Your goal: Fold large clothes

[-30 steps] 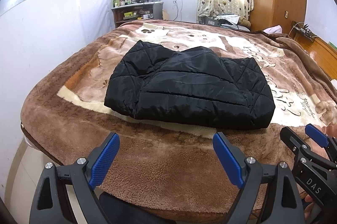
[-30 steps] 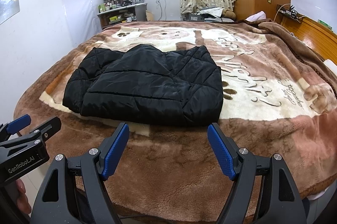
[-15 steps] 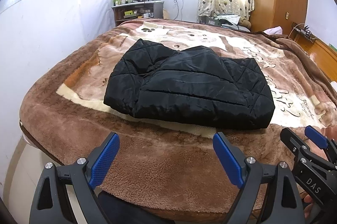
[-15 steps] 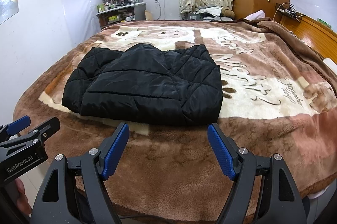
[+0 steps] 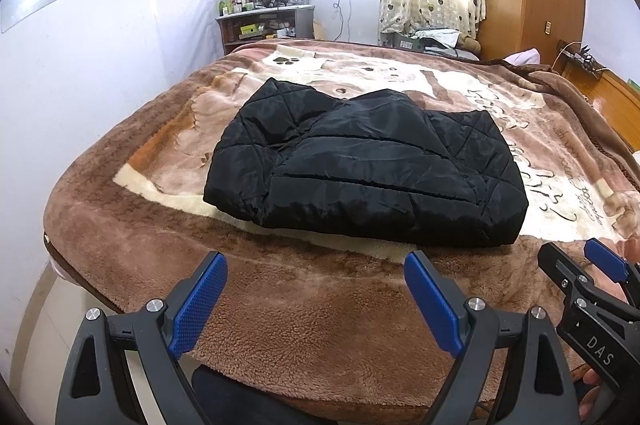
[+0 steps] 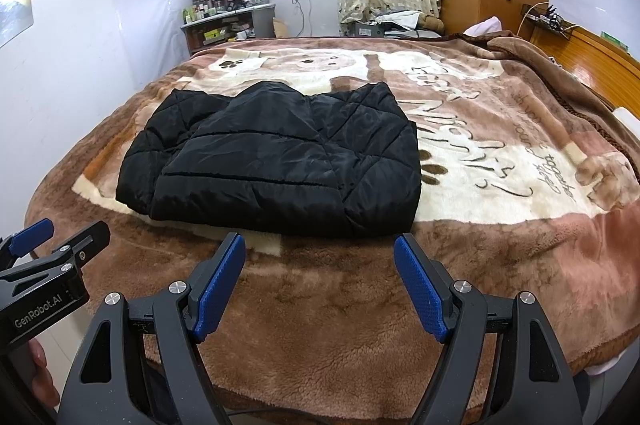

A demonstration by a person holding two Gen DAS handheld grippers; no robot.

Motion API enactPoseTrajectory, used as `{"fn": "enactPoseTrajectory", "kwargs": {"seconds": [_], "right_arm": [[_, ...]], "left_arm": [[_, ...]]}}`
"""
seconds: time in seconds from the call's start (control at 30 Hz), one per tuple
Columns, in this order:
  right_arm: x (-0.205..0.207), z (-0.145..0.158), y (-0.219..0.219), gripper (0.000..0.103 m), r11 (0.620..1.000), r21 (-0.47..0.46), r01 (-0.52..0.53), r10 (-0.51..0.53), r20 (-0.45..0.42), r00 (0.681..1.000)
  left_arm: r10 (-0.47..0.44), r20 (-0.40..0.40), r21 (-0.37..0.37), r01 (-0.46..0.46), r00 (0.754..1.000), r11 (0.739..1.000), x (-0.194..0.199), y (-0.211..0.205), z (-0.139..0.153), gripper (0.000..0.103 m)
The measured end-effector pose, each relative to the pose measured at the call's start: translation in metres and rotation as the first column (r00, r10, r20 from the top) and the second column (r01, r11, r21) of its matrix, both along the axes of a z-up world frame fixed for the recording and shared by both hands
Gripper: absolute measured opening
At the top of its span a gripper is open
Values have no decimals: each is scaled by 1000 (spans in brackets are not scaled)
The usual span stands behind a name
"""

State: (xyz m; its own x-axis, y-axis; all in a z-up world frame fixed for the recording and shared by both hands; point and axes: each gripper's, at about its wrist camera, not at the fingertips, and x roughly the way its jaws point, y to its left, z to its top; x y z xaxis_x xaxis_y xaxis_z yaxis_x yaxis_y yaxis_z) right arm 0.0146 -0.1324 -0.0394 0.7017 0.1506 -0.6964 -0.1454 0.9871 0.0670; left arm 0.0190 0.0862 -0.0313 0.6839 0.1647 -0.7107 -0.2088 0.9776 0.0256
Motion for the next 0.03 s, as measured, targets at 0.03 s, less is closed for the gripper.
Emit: {"fn": "enactPoseTrajectory", "kwargs": {"seconds": [0.03], "right_arm": [[0, 0, -1, 77, 1000, 0, 1, -1, 0, 1000]], "left_arm": [[2, -2, 1, -2, 1000, 1000, 0, 0, 0, 90]]}}
